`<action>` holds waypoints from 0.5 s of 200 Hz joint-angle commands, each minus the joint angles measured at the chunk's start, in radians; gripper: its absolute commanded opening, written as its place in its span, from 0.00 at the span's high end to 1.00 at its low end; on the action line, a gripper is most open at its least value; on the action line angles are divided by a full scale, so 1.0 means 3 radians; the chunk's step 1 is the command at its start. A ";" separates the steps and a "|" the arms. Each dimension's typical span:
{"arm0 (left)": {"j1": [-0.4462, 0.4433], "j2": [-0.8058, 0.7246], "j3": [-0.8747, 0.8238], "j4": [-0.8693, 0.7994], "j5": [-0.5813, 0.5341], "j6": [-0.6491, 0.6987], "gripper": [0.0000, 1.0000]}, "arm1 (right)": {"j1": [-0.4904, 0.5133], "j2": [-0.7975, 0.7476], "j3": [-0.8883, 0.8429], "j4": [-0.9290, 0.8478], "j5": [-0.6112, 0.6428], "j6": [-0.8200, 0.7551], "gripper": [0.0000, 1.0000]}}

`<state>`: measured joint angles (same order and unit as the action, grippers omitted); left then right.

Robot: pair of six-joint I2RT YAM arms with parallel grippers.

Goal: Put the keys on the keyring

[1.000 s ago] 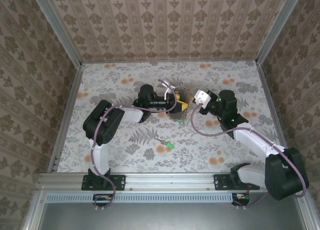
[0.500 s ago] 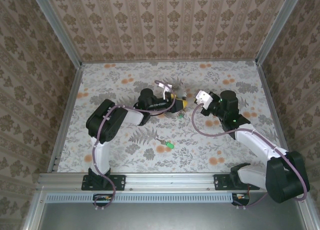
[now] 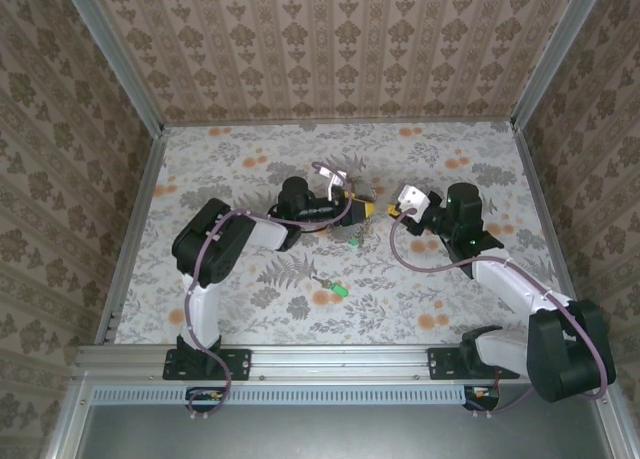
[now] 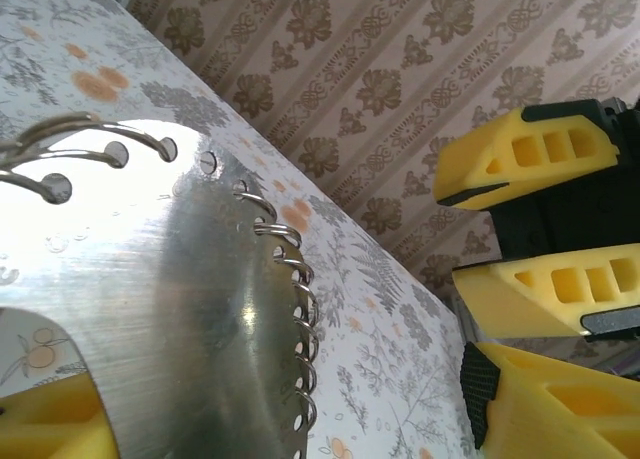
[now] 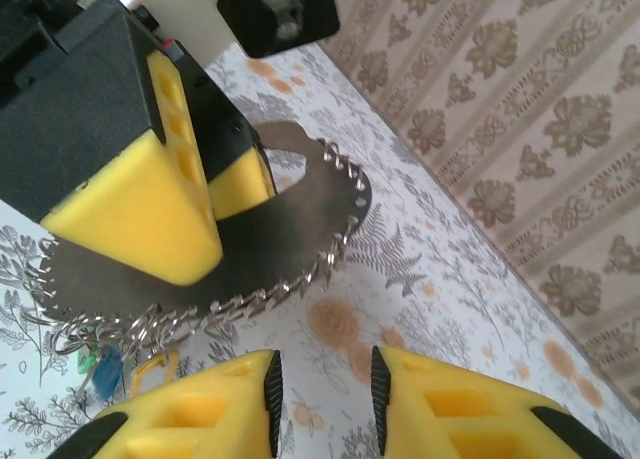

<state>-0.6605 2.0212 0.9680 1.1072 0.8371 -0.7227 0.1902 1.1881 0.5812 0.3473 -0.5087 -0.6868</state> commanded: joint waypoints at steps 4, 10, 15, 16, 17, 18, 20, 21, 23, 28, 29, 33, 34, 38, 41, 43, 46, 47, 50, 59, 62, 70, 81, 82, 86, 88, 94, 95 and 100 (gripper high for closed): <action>-0.0016 -0.0223 0.0013 0.0220 0.0211 0.0018 0.30 | 0.0008 0.0095 -0.0073 0.0267 -0.0366 -0.0237 0.69; -0.0020 -0.0232 0.0012 0.0216 0.0219 0.0021 0.30 | 0.0019 0.0111 -0.0053 0.0248 -0.0345 -0.0258 0.70; -0.0024 -0.0238 0.0011 0.0216 0.0225 0.0028 0.31 | 0.0030 0.0131 -0.0030 0.0223 -0.0307 -0.0287 0.71; -0.0026 -0.0241 0.0013 0.0216 0.0226 0.0030 0.31 | 0.0033 0.0133 -0.0025 0.0221 -0.0300 -0.0293 0.71; -0.0024 -0.0240 0.0014 0.0216 0.0229 0.0028 0.31 | 0.0034 0.0139 -0.0022 0.0217 -0.0294 -0.0300 0.71; -0.0029 -0.0239 0.0015 0.0216 0.0233 0.0027 0.31 | 0.0038 0.0143 -0.0018 0.0212 -0.0284 -0.0307 0.71; -0.0032 -0.0243 0.0015 0.0216 0.0234 0.0030 0.31 | 0.0042 0.0152 -0.0011 0.0205 -0.0255 -0.0337 0.72; -0.0032 -0.0243 0.0015 0.0216 0.0235 0.0028 0.31 | 0.0042 0.0152 -0.0011 0.0205 -0.0255 -0.0337 0.72; -0.0030 -0.0246 0.0013 0.0216 0.0240 0.0033 0.31 | 0.0049 0.0159 -0.0006 0.0206 -0.0238 -0.0349 0.72; -0.0037 -0.0253 0.0019 0.0213 0.0247 0.0036 0.32 | 0.0056 0.0178 -0.0001 0.0219 -0.0207 -0.0388 0.73; -0.0037 -0.0253 0.0020 0.0212 0.0252 0.0039 0.32 | 0.0056 0.0182 0.0000 0.0223 -0.0201 -0.0394 0.74; -0.0039 -0.0257 0.0020 0.0205 0.0254 0.0042 0.32 | 0.0061 0.0198 0.0001 0.0247 -0.0174 -0.0409 0.74; -0.0041 -0.0261 0.0020 0.0203 0.0256 0.0044 0.32 | 0.0061 0.0208 0.0004 0.0258 -0.0161 -0.0410 0.75; -0.0046 -0.0268 0.0020 0.0196 0.0260 0.0053 0.32 | 0.0062 0.0226 0.0010 0.0278 -0.0129 -0.0403 0.76; -0.0046 -0.0272 0.0020 0.0184 0.0262 0.0062 0.32 | 0.0070 0.0245 0.0015 0.0298 -0.0098 -0.0395 0.78; -0.0050 -0.0274 0.0020 0.0177 0.0265 0.0070 0.32 | 0.0072 0.0256 0.0023 0.0320 -0.0069 -0.0392 0.79; -0.0057 -0.0281 0.0019 0.0166 0.0267 0.0080 0.32 | 0.0073 0.0269 0.0025 0.0331 -0.0056 -0.0384 0.79; -0.0057 -0.0283 0.0020 0.0163 0.0267 0.0084 0.32 | 0.0075 0.0276 0.0028 0.0338 -0.0047 -0.0379 0.80; -0.0061 -0.0287 0.0020 0.0151 0.0267 0.0094 0.32 | 0.0076 0.0292 0.0035 0.0356 -0.0028 -0.0364 0.80; -0.0068 -0.0302 0.0017 0.0124 0.0273 0.0123 0.32 | 0.0082 0.0339 0.0049 0.0417 -0.0012 -0.0308 0.80; -0.0072 -0.0304 0.0020 0.0117 0.0273 0.0127 0.32 | 0.0082 0.0354 0.0051 0.0432 -0.0017 -0.0292 0.80; -0.0079 -0.0315 0.0022 0.0103 0.0274 0.0139 0.32 | 0.0086 0.0389 0.0061 0.0473 -0.0036 -0.0247 0.80; -0.0085 -0.0323 0.0023 0.0105 0.0284 0.0144 0.33 | 0.0112 0.0428 0.0078 0.0491 -0.0058 -0.0209 0.80; -0.0087 -0.0324 0.0022 0.0104 0.0283 0.0144 0.33 | 0.0115 0.0433 0.0080 0.0493 -0.0058 -0.0210 0.80; -0.0089 -0.0327 0.0023 0.0111 0.0286 0.0144 0.33 | 0.0124 0.0448 0.0082 0.0498 -0.0048 -0.0206 0.80; -0.0092 -0.0330 0.0025 0.0110 0.0287 0.0144 0.33 | 0.0136 0.0459 0.0082 0.0512 -0.0029 -0.0203 0.80; -0.0095 -0.0334 0.0023 0.0109 0.0292 0.0148 0.33 | 0.0152 0.0472 0.0078 0.0539 0.0000 -0.0192 0.80; -0.0097 -0.0335 0.0021 0.0109 0.0292 0.0148 0.33 | 0.0155 0.0475 0.0075 0.0544 0.0007 -0.0189 0.80; -0.0097 -0.0336 0.0025 0.0109 0.0297 0.0149 0.34 | 0.0166 0.0496 0.0067 0.0596 0.0057 -0.0163 0.79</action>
<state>-0.6815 1.9770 0.9680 1.1011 0.8948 -0.7067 0.2192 1.3109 0.5766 0.4519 -0.5255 -0.7597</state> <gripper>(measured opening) 0.669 0.203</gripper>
